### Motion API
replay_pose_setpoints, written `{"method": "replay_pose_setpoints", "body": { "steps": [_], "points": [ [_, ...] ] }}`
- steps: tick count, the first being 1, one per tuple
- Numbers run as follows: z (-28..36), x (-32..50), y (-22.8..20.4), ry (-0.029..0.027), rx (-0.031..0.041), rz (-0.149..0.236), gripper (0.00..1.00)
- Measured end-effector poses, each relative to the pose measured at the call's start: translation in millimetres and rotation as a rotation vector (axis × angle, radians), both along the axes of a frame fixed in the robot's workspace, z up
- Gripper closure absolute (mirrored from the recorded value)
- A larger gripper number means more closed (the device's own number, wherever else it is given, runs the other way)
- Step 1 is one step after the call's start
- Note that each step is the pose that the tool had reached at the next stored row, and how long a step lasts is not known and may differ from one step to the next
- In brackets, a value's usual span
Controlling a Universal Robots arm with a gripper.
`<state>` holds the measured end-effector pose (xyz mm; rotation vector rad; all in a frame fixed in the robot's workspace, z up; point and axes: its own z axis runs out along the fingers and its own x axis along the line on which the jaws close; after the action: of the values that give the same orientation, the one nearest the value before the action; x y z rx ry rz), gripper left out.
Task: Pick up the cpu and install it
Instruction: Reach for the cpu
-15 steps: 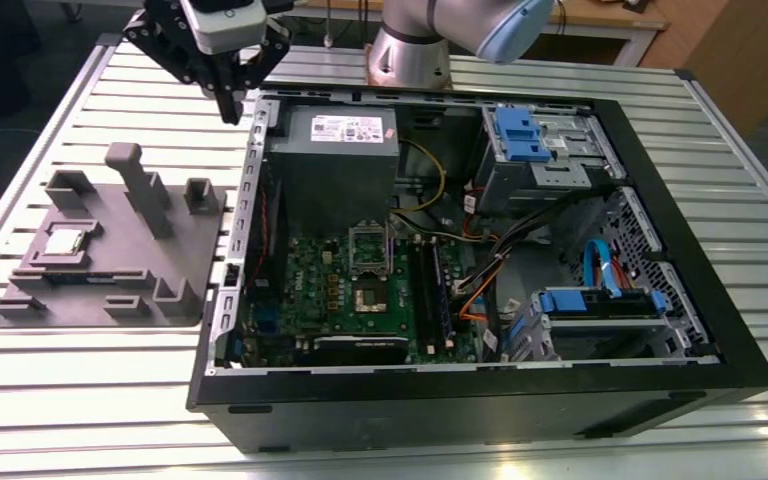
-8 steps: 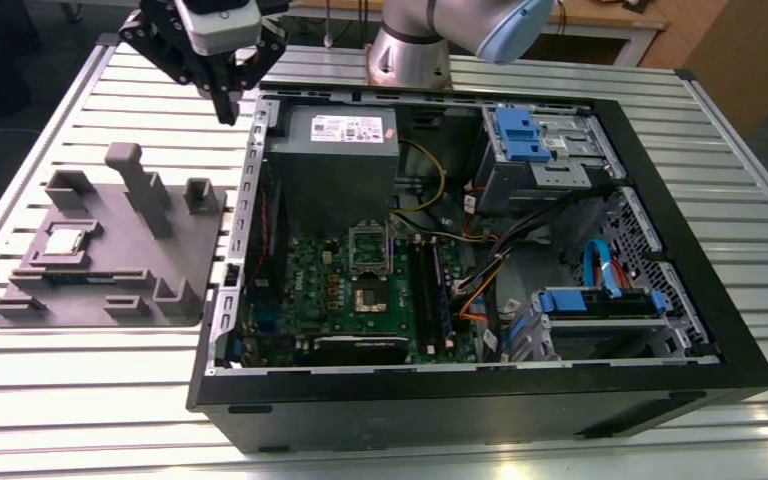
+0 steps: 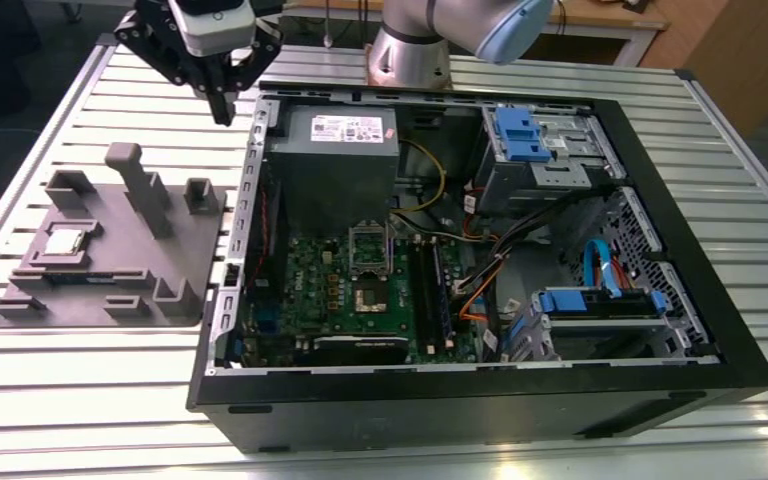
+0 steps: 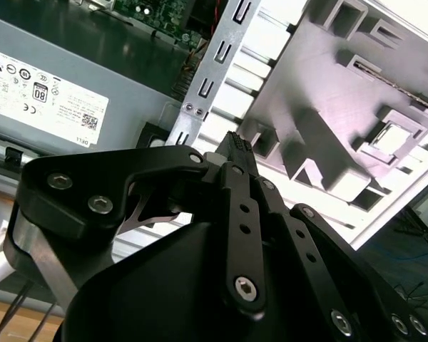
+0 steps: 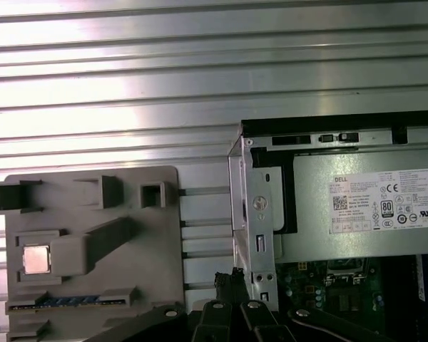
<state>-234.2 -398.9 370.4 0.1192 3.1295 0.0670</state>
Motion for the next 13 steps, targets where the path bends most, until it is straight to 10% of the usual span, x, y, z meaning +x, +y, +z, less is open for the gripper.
{"method": "replay_pose_setpoints", "body": {
  "steps": [13],
  "points": [
    [-1.2,-7.6,0.0,0.0007,0.0000,0.000,0.90]
  ]
}}
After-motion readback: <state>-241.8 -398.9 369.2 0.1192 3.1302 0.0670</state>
